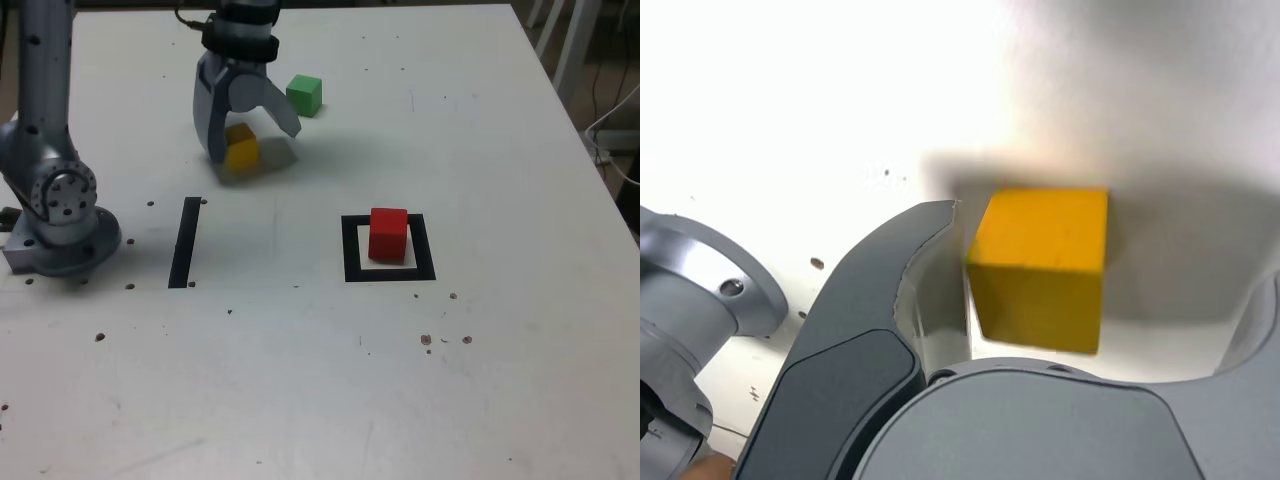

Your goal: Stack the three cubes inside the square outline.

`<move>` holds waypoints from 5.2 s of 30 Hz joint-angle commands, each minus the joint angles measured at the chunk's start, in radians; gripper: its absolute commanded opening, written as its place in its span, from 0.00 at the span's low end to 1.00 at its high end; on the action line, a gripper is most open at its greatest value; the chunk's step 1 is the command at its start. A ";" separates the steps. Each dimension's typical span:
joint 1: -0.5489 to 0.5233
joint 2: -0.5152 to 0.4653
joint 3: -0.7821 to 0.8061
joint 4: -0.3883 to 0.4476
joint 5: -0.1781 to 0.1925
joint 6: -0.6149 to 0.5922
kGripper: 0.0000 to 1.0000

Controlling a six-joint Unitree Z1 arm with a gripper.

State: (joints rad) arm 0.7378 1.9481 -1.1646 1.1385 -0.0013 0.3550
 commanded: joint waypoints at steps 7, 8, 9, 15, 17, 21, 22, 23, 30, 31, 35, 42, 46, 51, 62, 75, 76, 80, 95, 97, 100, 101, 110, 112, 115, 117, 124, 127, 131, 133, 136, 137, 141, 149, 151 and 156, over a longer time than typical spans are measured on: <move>0.009 0.027 -0.021 0.013 0.002 0.012 0.55; 0.009 0.027 -0.021 0.013 0.004 0.012 0.49; 0.009 0.026 -0.022 0.012 0.006 0.013 0.43; 0.006 0.023 -0.018 0.010 0.015 0.015 0.29; 0.005 0.022 -0.016 0.010 0.016 0.015 0.29; 0.002 0.020 -0.012 0.011 0.016 0.015 0.29; 0.001 0.019 -0.011 0.012 0.016 0.015 0.29; 0.001 0.018 -0.010 0.012 0.016 0.015 0.29; -0.006 0.014 -0.009 0.011 0.017 0.015 0.29; -0.009 0.012 -0.009 0.011 0.018 0.014 0.29; -0.029 -0.001 -0.008 0.011 0.022 0.013 0.29; -0.113 -0.030 -0.028 0.028 0.031 -0.001 0.29; -0.185 -0.044 -0.061 0.066 0.039 -0.029 0.29; -0.275 -0.053 -0.122 0.128 0.045 -0.072 0.29; -0.451 -0.045 -0.291 0.238 0.017 -0.150 0.29; -0.606 0.001 -0.437 0.303 -0.025 -0.205 0.29; -0.617 0.006 -0.447 0.308 -0.027 -0.208 0.29; -0.665 0.035 -0.495 0.326 -0.032 -0.221 0.29; -0.737 0.133 -0.602 0.364 -0.045 -0.222 0.29; -0.738 0.144 -0.612 0.367 -0.045 -0.217 0.29; -0.739 0.161 -0.628 0.369 -0.046 -0.207 0.29; -0.739 0.166 -0.633 0.369 -0.047 -0.203 0.29; -0.739 0.199 -0.660 0.368 -0.053 -0.186 0.29; -0.739 0.204 -0.661 0.368 -0.054 -0.185 0.29; -0.739 0.209 -0.661 0.368 -0.056 -0.185 0.29; -0.739 0.213 -0.661 0.368 -0.057 -0.185 0.29; -0.740 0.224 -0.661 0.363 -0.058 -0.185 0.29; -0.740 0.230 -0.661 0.360 -0.061 -0.185 0.30; -0.740 0.237 -0.661 0.357 -0.063 -0.185 0.30; -0.740 0.239 -0.661 0.355 -0.063 -0.185 0.30; -0.740 0.241 -0.661 0.351 -0.062 -0.184 0.30; -0.740 0.242 -0.661 0.349 -0.062 -0.183 0.30; -0.740 0.244 -0.659 0.342 -0.061 -0.177 0.35; -0.738 0.251 -0.648 0.335 -0.065 -0.158 0.90; -0.737 0.252 -0.645 0.334 -0.065 -0.157 0.92; -0.733 0.252 -0.635 0.335 -0.065 -0.157 0.92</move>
State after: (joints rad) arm 0.0019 2.1959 -1.8041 1.4730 -0.0642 0.1964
